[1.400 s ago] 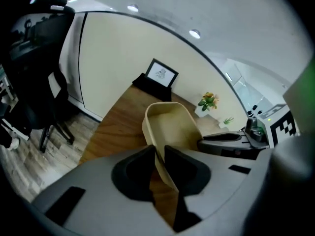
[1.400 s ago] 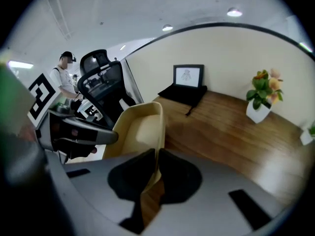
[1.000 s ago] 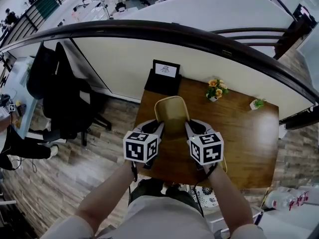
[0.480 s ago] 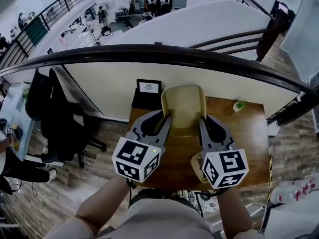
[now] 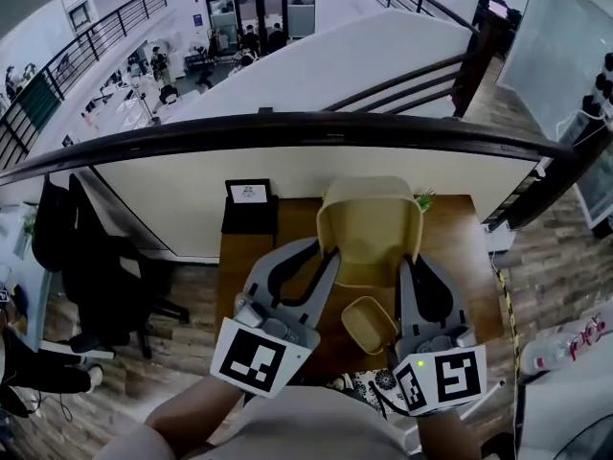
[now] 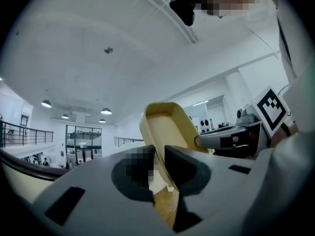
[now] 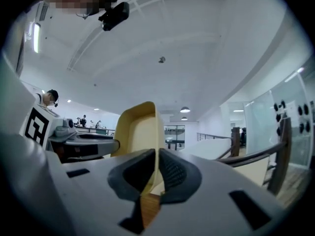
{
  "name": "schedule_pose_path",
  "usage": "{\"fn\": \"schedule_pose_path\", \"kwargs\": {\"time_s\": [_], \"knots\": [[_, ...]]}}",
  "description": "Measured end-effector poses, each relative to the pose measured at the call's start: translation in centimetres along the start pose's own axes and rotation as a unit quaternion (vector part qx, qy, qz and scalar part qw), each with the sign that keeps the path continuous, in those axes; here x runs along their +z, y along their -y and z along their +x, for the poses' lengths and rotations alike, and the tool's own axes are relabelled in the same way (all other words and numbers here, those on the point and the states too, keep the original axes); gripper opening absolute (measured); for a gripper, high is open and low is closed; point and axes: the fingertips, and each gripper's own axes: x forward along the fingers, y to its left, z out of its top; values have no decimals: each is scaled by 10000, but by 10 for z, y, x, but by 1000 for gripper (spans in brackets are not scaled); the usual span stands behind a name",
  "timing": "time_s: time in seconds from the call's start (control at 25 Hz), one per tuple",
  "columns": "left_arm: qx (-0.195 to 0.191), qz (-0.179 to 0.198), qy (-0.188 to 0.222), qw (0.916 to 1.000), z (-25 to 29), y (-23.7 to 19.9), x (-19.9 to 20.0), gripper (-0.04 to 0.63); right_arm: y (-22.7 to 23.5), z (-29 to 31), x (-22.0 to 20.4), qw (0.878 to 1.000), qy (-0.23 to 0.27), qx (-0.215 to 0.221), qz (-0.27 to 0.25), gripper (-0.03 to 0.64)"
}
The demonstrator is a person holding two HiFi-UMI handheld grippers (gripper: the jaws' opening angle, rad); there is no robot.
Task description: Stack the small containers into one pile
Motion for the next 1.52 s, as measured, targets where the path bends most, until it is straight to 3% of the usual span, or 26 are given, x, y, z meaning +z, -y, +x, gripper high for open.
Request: {"fn": "schedule_pose_path", "kwargs": {"time_s": [0.24,0.6,0.72,0.88,1.0,1.2,1.52], "knots": [[-296,40,-99,9995,-1,34,-1,64,11,-38,-2,9996,25,-264,-117,35],[-523,-186,-408,9976,8,56,-18,65,31,-51,-20,9984,-231,-506,-31,34],[-563,-323,-668,9957,18,63,-35,66,46,-43,-38,9969,-570,-518,-128,31],[-575,-898,-1123,9879,31,72,-74,64,67,-29,-74,9918,-1224,-314,-197,29],[-577,-1437,-1614,9747,33,80,-112,64,74,-21,-106,9842,-1754,-107,-210,28],[-500,-2460,-2366,9386,25,92,-182,64,79,-15,-171,9678,-2510,176,-73,26],[-209,-3271,-3374,8825,4,115,-284,61,70,-25,-279,9317,-3607,396,146,27]]}}
